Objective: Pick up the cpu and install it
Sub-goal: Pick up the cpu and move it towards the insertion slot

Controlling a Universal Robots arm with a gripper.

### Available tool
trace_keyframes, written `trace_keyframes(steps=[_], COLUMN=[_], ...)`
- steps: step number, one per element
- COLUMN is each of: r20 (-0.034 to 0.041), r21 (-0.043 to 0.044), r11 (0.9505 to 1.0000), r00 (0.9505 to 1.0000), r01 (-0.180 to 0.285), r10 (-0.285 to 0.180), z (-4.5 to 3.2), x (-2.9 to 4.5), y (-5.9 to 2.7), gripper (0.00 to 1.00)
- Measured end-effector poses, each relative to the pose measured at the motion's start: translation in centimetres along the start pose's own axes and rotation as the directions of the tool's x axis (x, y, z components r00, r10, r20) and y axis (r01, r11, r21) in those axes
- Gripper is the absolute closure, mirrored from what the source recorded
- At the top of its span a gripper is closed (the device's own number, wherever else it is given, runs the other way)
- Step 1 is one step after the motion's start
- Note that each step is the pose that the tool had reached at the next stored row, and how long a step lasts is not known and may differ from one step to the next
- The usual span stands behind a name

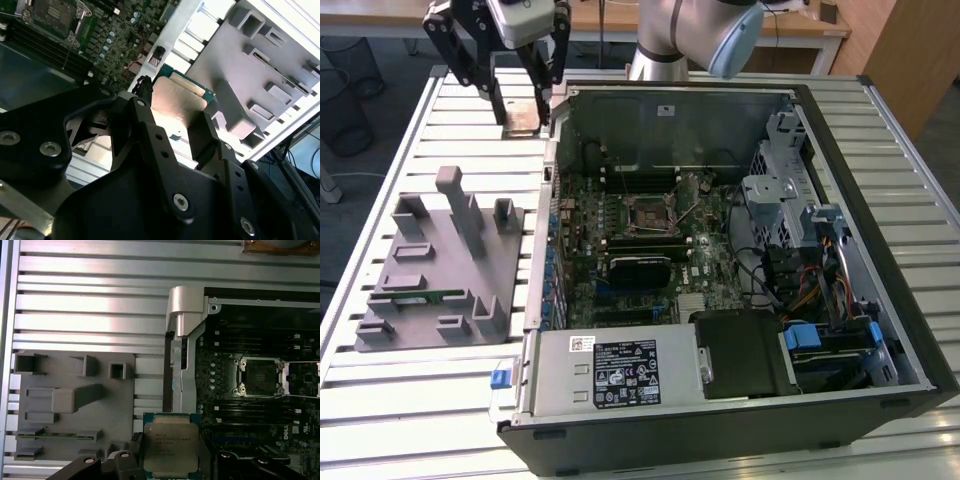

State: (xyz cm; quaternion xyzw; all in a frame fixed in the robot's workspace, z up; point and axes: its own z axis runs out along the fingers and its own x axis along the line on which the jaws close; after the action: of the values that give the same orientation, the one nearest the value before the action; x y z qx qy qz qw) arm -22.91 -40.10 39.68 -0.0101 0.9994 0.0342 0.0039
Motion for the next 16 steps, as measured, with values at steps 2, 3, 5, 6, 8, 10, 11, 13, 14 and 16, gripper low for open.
trace_keyframes(steps=[2,3,5,6,8,10,11,13,14,16], r20=[0.0,0.0,0.0,0.0,0.0,0.0,0.0,0.0,0.0,0.0], r21=[0.0,0.0,-0.0001,0.0,0.0,0.0,0.0,0.0,0.0,0.0], r11=[1.0,1.0,1.0,1.0,1.0,1.0,1.0,1.0,1.0,1.0], r00=[1.0,1.0,1.0,1.0,1.0,1.0,1.0,1.0,1.0,1.0], r01=[0.0,0.0,0.0,0.0,0.0,0.0,0.0,0.0,0.0,0.0], r10=[0.0,0.0,0.0,0.0,0.0,0.0,0.0,0.0,0.0,0.0], z=[0.0,0.01,0.01,0.01,0.01,0.02,0.02,0.02,0.02,0.03], x=[-0.51,-0.74,-1.17,-1.38,-1.84,-2.3,-2.54,-3.06,-3.35,-3.93], y=[-0.01,-0.01,-0.02,-0.03,-0.04,-0.05,-0.05,-0.06,-0.07,-0.08], gripper=[0.47,0.47,0.47,0.47,0.47,0.47,0.47,0.47,0.47,0.47])
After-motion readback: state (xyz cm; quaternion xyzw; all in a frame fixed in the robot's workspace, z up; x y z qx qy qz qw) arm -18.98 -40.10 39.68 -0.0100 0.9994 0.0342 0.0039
